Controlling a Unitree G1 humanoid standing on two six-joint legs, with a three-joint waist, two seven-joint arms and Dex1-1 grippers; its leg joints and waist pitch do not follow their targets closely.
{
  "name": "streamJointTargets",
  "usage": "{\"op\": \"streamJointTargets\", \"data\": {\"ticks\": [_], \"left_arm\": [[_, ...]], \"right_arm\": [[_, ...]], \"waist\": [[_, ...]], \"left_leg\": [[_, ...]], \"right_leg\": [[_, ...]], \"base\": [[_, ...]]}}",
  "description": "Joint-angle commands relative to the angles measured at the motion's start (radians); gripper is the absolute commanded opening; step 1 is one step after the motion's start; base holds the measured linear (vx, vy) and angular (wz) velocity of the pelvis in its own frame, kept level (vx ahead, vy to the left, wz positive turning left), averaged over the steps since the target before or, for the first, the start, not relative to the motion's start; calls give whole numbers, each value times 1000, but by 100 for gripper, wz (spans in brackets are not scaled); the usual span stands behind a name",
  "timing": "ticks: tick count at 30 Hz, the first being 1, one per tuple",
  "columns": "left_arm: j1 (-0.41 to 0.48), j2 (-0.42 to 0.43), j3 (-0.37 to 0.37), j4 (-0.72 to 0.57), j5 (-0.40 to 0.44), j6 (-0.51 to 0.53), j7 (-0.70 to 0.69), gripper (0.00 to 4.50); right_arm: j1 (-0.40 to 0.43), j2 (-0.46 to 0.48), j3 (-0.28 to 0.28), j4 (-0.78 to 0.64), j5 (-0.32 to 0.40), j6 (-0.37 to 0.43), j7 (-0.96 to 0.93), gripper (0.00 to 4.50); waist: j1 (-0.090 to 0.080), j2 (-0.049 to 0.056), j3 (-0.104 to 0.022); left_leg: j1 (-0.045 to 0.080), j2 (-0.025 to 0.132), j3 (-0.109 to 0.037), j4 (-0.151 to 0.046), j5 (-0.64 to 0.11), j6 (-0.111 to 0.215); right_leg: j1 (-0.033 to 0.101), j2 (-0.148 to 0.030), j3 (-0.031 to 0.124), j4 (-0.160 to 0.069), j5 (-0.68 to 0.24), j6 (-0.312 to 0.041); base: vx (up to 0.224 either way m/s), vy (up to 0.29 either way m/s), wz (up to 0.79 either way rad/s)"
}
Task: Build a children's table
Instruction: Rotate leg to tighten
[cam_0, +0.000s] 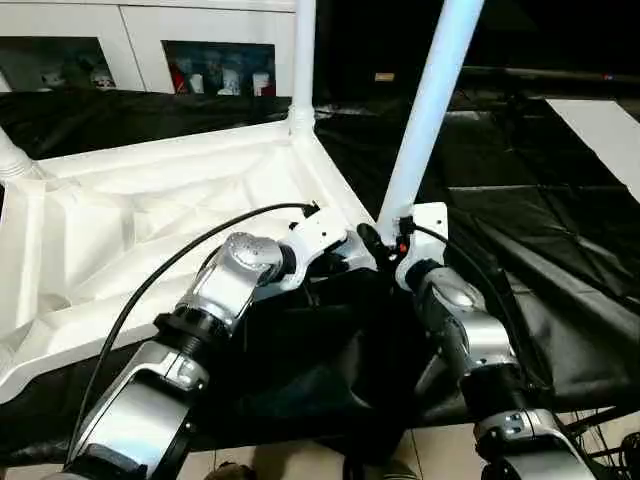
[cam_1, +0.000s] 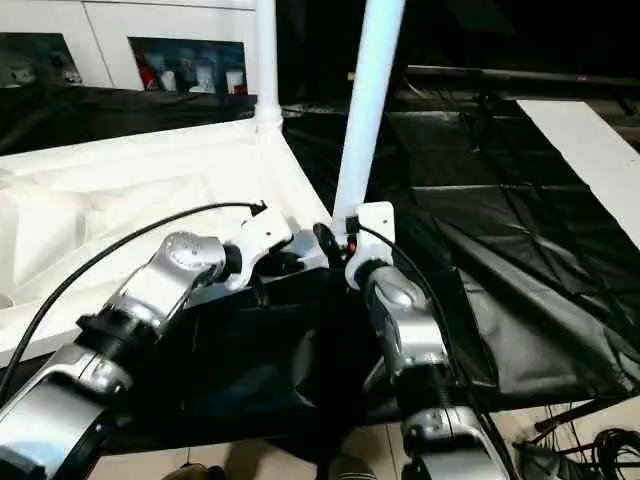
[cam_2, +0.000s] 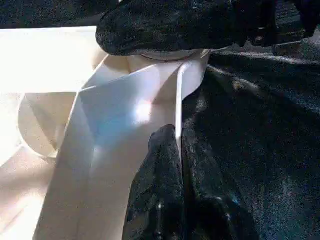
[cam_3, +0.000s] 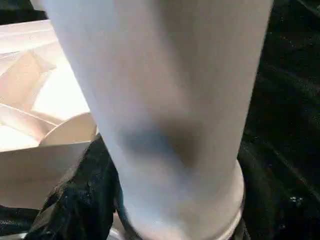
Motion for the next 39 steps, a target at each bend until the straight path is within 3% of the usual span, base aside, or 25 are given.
{"op": "streamJointTargets", "data": {"ticks": [1,3,7,9,10,14,15,17,21,24,26,27,30,33,36,39], "left_arm": [[25,-7,-26,62,27,2,31,0],[28,9,-33,50,28,-9,6,0],[42,47,-51,15,20,-34,-62,0],[47,61,-52,3,20,-31,-82,0],[55,79,-53,-14,20,-43,-106,0],[87,136,-60,-84,-5,-104,-210,0],[105,163,-69,-126,-24,-101,-269,0],[132,193,-74,-175,-62,-137,-352,0],[161,242,-84,-250,-86,-137,-428,0],[171,247,-80,-280,-105,-125,-446,0],[173,249,-78,-288,-107,-122,-448,0],[176,251,-76,-294,-108,-122,-452,0],[176,256,-75,-296,-107,-124,-455,0],[176,260,-71,-296,-108,-125,-455,0],[177,263,-67,-298,-104,-124,-456,0],[179,264,-67,-301,-104,-121,-454,0]], "right_arm": [[29,16,55,1,-7,-1,96,310],[37,3,53,-34,20,-14,149,345],[44,-61,70,-93,39,-13,252,358],[45,-92,81,-112,45,0,305,372],[50,-134,94,-140,56,21,374,372],[75,-256,140,-204,64,25,568,372],[86,-290,150,-226,73,23,633,372],[96,-323,158,-246,78,23,693,372],[107,-364,185,-268,78,17,785,372],[108,-366,196,-263,73,5,798,372],[107,-370,202,-264,78,6,804,372],[107,-374,208,-268,85,12,821,372],[106,-377,216,-266,79,13,843,358],[104,-382,220,-259,71,12,857,339],[102,-384,223,-251,62,4,861,297],[104,-383,220,-251,65,5,857,282]], "waist": [[0,2,-41],[3,3,-41],[6,1,-45],[7,3,-44],[7,3,-48],[8,1,-55],[8,-2,-62],[10,-1,-64],[12,1,-66],[13,2,-59],[14,3,-53],[15,4,-50],[14,3,-50],[14,1,-54],[15,-1,-59],[16,-1,-58]], "left_leg": [[9,61,-38,-98,-336,14],[9,62,-36,-97,-325,25],[2,64,-31,-95,-247,55],[1,64,-30,-94,-238,64],[-1,64,-30,-92,-221,69],[-6,62,-20,-79,-112,121],[-10,61,-20,-74,-44,144],[-13,61,-18,-70,8,177],[-9,63,-14,-62,52,204],[-9,67,-14,-65,11,187],[-6,70,-15,-70,-45,157],[-3,70,-16,-73,-95,125],[-3,70,-18,-75,-120,100],[-5,66,-17,-72,-94,100],[-8,63,-15,-66,-34,131],[-9,63,-15,-66,-33,140]], "right_leg": [[18,-83,43,-84,-415,-159],[18,-83,45,-85,-414,-159],[27,-81,45,-74,-313,-189],[26,-81,44,-75,-317,-197],[31,-81,43,-71,-303,-204],[38,-76,43,-51,-110,-248],[48,-76,41,-36,5,-278],[51,-75,40,-25,106,-303],[47,-71,38,-13,187,-331],[41,-71,35,-19,105,-329],[37,-71,35,-31,-6,-315],[35,-72,36,-40,-94,-296],[34,-72,37,-43,-137,-276],[36,-72,39,-38,-99,-270],[41,-71,39,-26,8,-287],[41,-71,38,-27,6,-291]], "base": [[0,0,0],[0,0,0],[0,0,0],[0,0,0],[0,0,0],[31,-13,1],[58,-26,0],[0,0,0],[0,0,0],[0,0,0],[0,0,0],[0,0,0],[0,0,0],[0,0,0],[0,0,0],[0,0,0]]}}
